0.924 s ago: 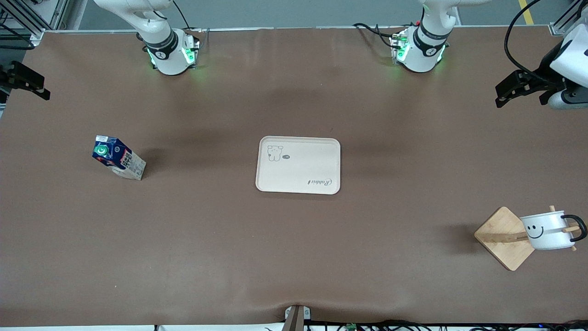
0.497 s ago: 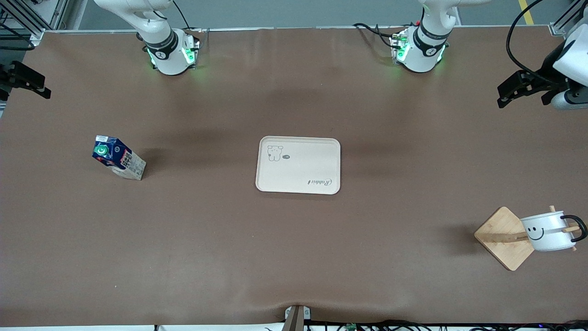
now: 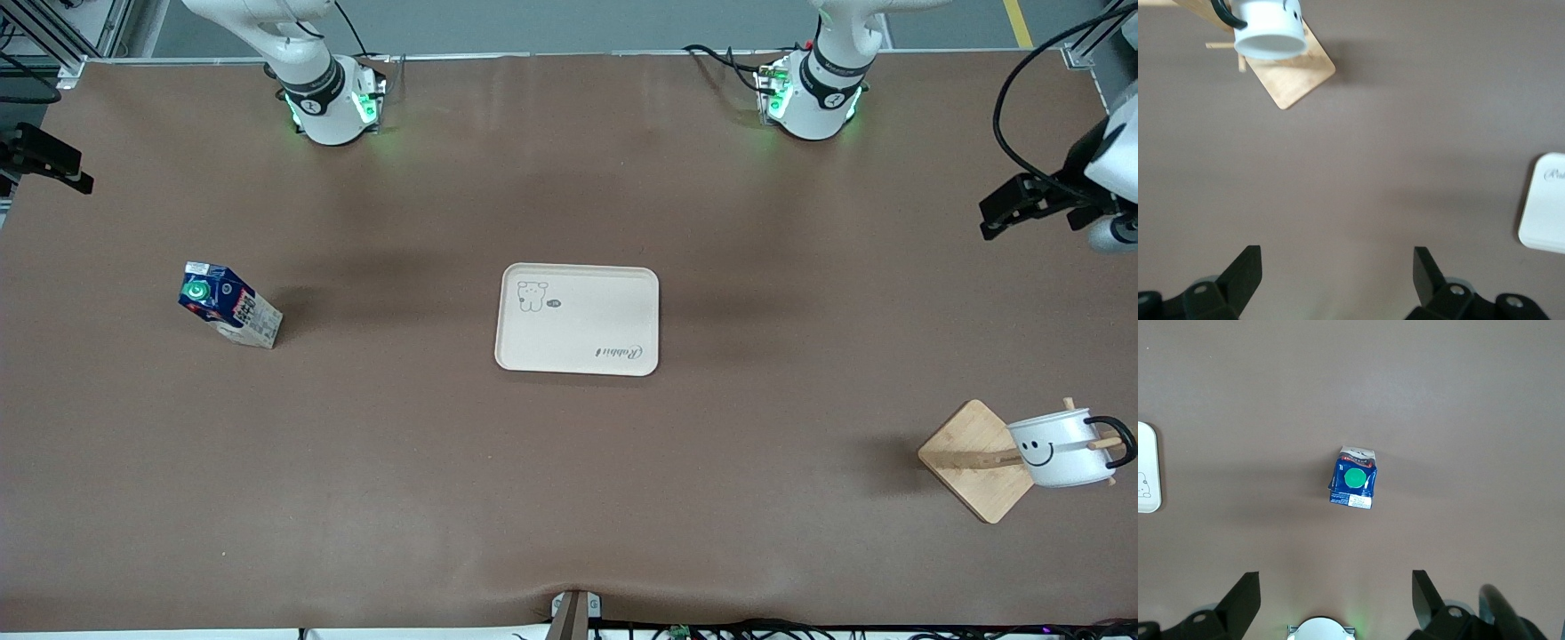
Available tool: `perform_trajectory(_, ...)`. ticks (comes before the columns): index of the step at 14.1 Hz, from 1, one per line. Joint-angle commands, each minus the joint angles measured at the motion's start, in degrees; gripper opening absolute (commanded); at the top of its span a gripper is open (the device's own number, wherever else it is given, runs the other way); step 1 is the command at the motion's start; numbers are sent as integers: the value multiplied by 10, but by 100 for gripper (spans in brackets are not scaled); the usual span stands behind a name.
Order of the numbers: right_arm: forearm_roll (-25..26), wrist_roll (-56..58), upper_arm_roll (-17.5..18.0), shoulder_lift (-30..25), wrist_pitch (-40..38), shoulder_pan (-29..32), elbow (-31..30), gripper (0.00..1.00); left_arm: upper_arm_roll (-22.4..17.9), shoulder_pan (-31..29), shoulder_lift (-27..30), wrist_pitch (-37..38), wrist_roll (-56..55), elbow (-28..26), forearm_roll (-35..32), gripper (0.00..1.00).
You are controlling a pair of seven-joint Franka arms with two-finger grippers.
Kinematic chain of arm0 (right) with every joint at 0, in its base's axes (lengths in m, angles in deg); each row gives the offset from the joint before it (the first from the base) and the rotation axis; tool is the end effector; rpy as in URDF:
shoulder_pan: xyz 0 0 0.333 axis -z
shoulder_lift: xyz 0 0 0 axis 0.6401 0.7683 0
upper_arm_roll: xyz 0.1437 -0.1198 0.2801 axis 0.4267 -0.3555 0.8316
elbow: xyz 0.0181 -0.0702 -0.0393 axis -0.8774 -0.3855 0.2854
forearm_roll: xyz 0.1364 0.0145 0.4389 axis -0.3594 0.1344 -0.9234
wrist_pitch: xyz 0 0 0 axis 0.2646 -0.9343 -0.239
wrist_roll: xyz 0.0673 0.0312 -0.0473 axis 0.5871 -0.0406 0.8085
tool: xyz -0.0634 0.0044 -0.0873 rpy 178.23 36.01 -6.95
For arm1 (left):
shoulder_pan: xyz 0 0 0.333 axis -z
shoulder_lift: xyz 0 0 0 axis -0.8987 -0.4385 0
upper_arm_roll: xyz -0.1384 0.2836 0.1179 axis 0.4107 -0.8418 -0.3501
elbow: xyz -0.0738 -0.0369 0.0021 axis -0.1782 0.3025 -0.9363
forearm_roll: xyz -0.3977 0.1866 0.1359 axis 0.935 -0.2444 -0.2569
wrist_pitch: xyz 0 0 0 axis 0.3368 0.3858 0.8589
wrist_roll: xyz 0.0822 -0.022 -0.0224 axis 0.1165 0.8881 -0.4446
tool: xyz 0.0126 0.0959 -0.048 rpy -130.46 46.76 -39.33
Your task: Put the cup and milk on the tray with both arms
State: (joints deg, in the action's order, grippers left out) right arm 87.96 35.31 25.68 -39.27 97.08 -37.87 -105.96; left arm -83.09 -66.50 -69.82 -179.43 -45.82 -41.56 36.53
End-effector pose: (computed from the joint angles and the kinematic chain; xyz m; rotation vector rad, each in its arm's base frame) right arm 0.5692 -0.0773 0.6739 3.1348 0.0450 -0.1307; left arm 0.6243 -0.0212 0.6530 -3.0516 -0.1362 -0.0319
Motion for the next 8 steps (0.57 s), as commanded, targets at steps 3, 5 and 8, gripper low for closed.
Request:
perform_trajectory(3, 10, -4, 3, 46, -4, 10, 28, 100, 4, -21, -9, -118, -92, -69, -7, 100)
perform_trajectory(5, 11, -4, 4, 65, -4, 14, 28, 100, 4, -23, -8, -205, -129, -122, -6, 100)
perform_trajectory(8, 11, 0, 4, 77, -14, 15, 24, 100, 2, -28, -7, -312, -173, -185, -7, 100)
